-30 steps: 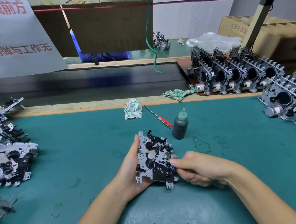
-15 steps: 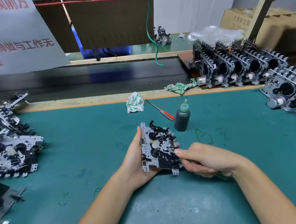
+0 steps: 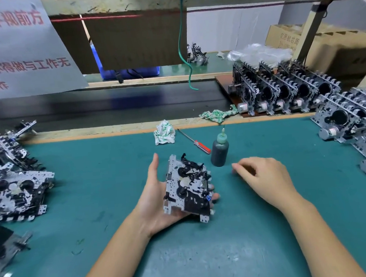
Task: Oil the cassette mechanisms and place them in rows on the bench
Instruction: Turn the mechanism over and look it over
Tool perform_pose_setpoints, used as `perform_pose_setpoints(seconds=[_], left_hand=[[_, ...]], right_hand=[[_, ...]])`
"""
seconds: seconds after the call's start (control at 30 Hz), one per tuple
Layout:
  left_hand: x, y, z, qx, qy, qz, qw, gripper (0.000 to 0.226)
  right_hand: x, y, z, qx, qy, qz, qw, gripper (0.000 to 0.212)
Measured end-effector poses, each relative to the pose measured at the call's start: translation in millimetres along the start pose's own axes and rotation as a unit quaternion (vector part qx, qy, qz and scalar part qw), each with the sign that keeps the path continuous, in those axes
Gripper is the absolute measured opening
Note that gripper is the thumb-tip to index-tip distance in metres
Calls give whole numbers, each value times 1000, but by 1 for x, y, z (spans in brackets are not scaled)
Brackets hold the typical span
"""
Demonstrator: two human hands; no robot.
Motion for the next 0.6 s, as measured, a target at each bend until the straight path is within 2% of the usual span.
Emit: perform_pose_setpoints(seconds=[0.03, 0.13, 0.17, 0.23, 0.33, 0.47, 0.5, 0.53, 0.57, 0.6], left_hand=[[2, -1, -1, 13, 16, 31, 999, 107], [7, 2, -6, 14, 55, 108, 993, 107], [9, 4, -8, 7, 68, 129, 989, 106], [9, 7, -10, -9, 90, 183, 979, 91], [3, 17, -9, -52, 99, 239, 965, 82], [-16, 17, -13, -21, 65, 221, 973, 101], [-24, 21, -16, -40, 40, 244, 968, 106], [-32, 25, -20, -79, 10, 293, 953, 106], [-39, 27, -27, -131, -21, 379, 916, 102], [-44, 26, -35, -184, -49, 494, 848, 94]], right_hand=[[8, 5, -3, -17, 46, -8, 999, 12], [27, -3, -18, 36, 163, -5, 986, 49], [33, -8, -26, 51, 193, -13, 980, 55], [41, -15, -44, 49, 235, -40, 970, 49], [41, -9, -59, 7, 255, -51, 966, 45], [31, -1, -69, -45, 243, -74, 966, 54], [29, -1, -71, -53, 233, -76, 968, 55], [29, -1, -71, -59, 222, -70, 971, 55], [29, -1, -71, -68, 214, -62, 972, 54], [31, 0, -71, -77, 210, -56, 973, 52]])
Point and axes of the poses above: each hand's wrist, its own z-axis towards the middle knuckle, its own y-axis out of the back of the hand, x = y × z, the point moved 7 cm from there along z, towards the middle knuckle, and after that the axes turned 2 degrees about -y, right-handed, at the moved point
